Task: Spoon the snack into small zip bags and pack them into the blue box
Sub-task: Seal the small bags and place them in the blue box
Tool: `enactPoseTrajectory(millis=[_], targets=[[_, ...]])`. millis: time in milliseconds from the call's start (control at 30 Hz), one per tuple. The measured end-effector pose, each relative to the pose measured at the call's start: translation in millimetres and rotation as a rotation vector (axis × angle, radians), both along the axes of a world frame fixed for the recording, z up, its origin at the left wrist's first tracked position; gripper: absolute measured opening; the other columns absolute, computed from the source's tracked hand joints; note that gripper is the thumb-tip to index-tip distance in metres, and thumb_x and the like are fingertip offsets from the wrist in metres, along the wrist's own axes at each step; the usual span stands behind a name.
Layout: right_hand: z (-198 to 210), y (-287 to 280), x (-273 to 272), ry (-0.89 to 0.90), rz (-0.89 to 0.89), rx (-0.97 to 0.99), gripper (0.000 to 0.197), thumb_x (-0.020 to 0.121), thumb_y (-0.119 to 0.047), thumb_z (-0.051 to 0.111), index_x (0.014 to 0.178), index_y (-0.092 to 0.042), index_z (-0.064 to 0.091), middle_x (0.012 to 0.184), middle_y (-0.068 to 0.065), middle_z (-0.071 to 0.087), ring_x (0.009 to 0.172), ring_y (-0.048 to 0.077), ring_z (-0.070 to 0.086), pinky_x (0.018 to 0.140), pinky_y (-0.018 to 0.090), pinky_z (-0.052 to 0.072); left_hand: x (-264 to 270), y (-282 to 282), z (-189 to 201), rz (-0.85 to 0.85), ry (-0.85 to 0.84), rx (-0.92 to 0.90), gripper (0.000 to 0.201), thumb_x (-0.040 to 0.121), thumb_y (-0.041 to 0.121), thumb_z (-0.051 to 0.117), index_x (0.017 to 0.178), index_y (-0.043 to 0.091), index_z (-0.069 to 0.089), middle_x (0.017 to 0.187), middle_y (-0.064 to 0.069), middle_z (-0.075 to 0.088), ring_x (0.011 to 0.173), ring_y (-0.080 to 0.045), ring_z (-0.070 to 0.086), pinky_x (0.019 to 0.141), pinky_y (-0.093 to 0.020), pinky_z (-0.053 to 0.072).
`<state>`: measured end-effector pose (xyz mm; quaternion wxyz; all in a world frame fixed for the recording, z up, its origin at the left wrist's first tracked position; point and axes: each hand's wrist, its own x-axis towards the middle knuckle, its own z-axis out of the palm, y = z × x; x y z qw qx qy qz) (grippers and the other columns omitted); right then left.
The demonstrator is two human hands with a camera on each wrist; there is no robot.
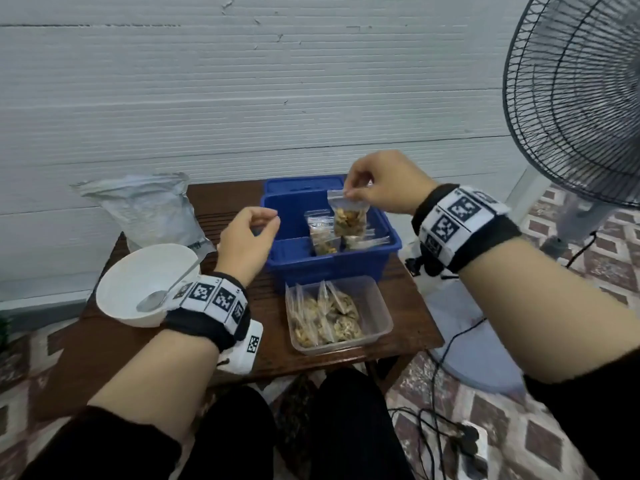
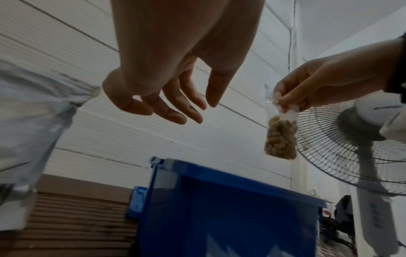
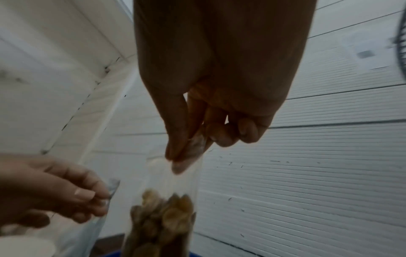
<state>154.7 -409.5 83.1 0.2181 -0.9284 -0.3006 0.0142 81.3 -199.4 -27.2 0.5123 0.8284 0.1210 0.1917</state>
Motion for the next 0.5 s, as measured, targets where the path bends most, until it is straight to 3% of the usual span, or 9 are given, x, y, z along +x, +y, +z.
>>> enactPoseTrajectory(millis=[67,133,300,433,500], targets=[[0.1,13.5,16.3,0.024,0.037,-0.141,0.006,0.086,-0.014,0.066,0.089,-0.012,0.070,0.086,0.000,0.066,0.080,0.010,0.057,0.069,0.019,0.043,7.7,10.8,-6.2,0.035,0.052,-0.006,0.010,0.093,0.023,0.062,0.103,0.021,0.062,0.097,0.013,0.061,0.099,-0.007,0.059,0.087,-0.020,0.044],[-6.5,27.6,29.9,0.069,0.075,-0.300,0.008,0.085,-0.015,0.069,0.092,-0.013,0.071,0.087,0.000,0.066,0.082,0.012,0.057,0.073,0.024,0.045,13.0,16.9,-12.3,0.047,0.106,0.011,0.010,0.093,0.024,0.062,0.103,0.023,0.061,0.103,0.009,0.063,0.100,-0.009,0.059,0.090,-0.025,0.045],[-38.6,62.5,61.8,0.173,0.200,-0.651,0.013,0.080,-0.018,0.074,0.092,-0.015,0.071,0.086,-0.003,0.063,0.084,0.013,0.057,0.074,0.028,0.047,24.4,24.1,-29.6,0.024,0.131,-0.001,0.008,0.092,0.019,0.063,0.097,0.024,0.060,0.103,0.006,0.064,0.101,-0.012,0.060,0.095,-0.032,0.049],[-63.2,80.9,84.2,0.267,0.280,-0.796,0.012,0.077,-0.018,0.077,0.087,-0.015,0.071,0.081,-0.002,0.064,0.077,0.015,0.058,0.063,0.025,0.048,31.5,27.9,-39.5,-0.007,0.128,0.018,0.013,0.092,0.019,0.063,0.094,0.031,0.059,0.102,0.009,0.063,0.100,-0.012,0.060,0.096,-0.040,0.050],[-73.6,86.1,93.8,0.290,0.287,-0.858,0.009,0.072,-0.016,0.077,0.080,-0.017,0.073,0.076,-0.004,0.067,0.075,0.015,0.062,0.065,0.030,0.053,34.7,30.1,-44.0,-0.007,0.130,0.031,0.016,0.091,0.023,0.063,0.092,0.038,0.058,0.103,0.012,0.064,0.099,-0.010,0.061,0.095,-0.044,0.050]])
